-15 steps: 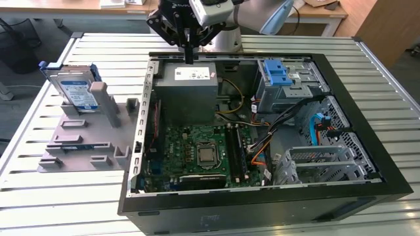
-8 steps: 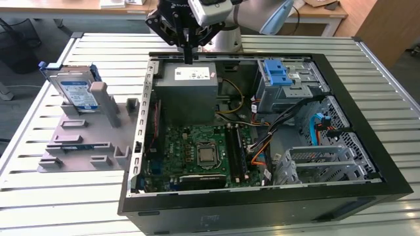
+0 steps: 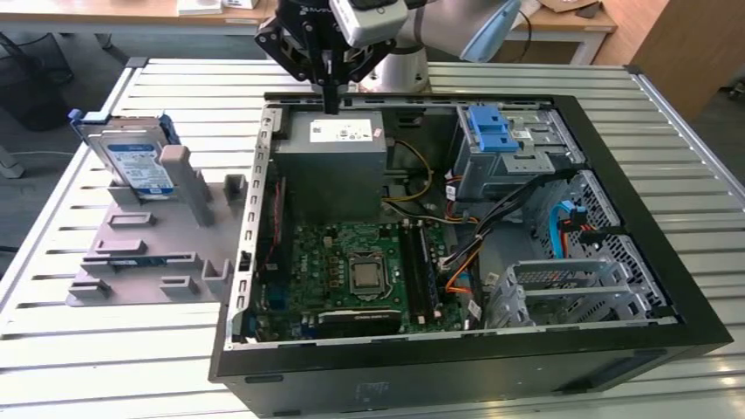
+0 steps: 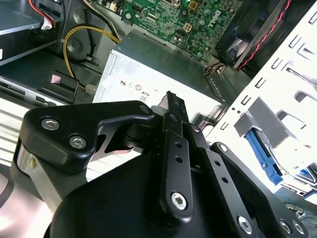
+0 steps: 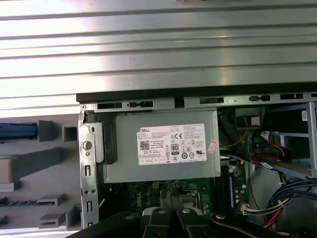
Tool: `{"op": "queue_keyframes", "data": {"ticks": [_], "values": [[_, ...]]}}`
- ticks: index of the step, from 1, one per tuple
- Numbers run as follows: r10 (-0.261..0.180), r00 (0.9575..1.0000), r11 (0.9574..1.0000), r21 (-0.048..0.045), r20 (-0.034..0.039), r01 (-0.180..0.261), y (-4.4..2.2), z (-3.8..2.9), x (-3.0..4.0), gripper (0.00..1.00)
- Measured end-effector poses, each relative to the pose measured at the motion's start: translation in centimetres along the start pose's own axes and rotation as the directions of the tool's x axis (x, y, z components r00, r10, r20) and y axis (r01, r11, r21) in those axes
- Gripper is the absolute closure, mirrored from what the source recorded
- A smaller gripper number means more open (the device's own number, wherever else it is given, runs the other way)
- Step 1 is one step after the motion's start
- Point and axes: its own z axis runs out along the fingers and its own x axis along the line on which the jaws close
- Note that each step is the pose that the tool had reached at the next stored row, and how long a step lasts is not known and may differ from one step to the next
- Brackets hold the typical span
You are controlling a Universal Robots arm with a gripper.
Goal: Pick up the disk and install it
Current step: 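Reach for the disk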
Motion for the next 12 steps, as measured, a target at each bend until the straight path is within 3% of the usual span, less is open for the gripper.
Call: {"op": "queue_keyframes", "data": {"ticks": [7, 12], "values": [[0.000, 1.0000, 1.0000, -0.0001, -0.0003, 0.000, -0.04, 0.02, 0.56, 0.89], [0.000, 1.0000, 1.0000, 0.0000, -0.0010, 0.000, -0.10, 0.02, 1.35, 0.89]]}}
